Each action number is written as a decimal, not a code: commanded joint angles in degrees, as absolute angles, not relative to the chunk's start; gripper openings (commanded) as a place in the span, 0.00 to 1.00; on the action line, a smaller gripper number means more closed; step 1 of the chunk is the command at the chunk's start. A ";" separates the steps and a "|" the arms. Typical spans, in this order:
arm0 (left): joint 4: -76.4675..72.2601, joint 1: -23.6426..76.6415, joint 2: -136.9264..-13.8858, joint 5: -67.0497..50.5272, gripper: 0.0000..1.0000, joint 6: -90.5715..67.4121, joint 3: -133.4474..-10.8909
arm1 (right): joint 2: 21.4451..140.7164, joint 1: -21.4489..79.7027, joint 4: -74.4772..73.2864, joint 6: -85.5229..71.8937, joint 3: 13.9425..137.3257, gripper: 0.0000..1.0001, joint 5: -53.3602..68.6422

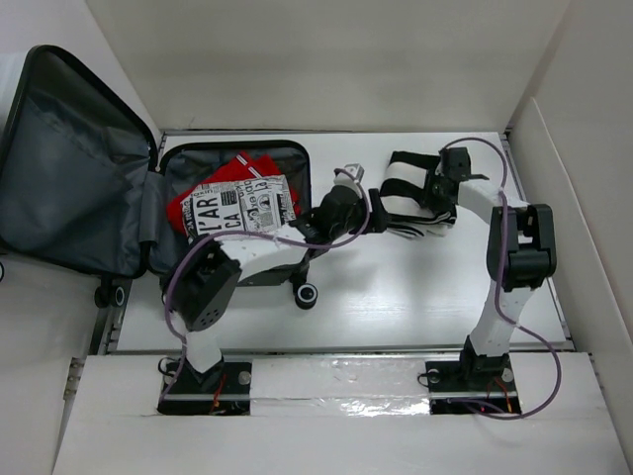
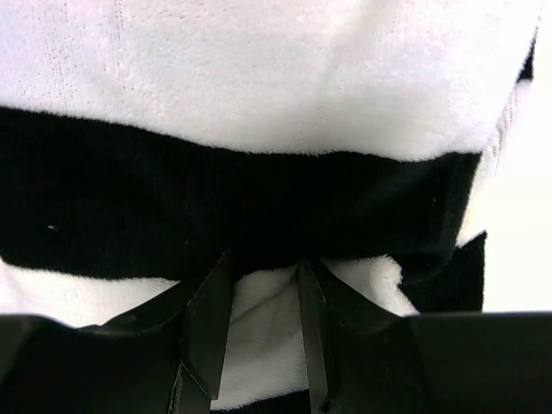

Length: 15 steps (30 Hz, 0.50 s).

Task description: Pack the luggage

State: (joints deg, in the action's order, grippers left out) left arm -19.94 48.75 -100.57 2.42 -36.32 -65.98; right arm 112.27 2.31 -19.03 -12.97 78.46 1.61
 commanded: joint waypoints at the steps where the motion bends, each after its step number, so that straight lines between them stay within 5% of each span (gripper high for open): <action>1: -16.09 48.43 -106.16 3.43 0.70 -34.72 -74.86 | 107.33 3.69 -17.58 -13.27 70.61 0.41 2.37; 8: -5.99 46.41 -119.70 2.55 0.74 -32.08 -92.09 | 94.86 2.03 -13.98 -12.92 60.30 0.43 5.18; 15: -1.51 44.38 -126.20 0.70 0.81 -32.52 -98.50 | 85.36 3.95 -14.06 -13.36 60.12 0.67 7.47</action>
State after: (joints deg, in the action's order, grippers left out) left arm -4.97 45.12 -124.97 1.65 -33.47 -93.84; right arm 89.71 2.59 -15.77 -13.32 59.16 5.34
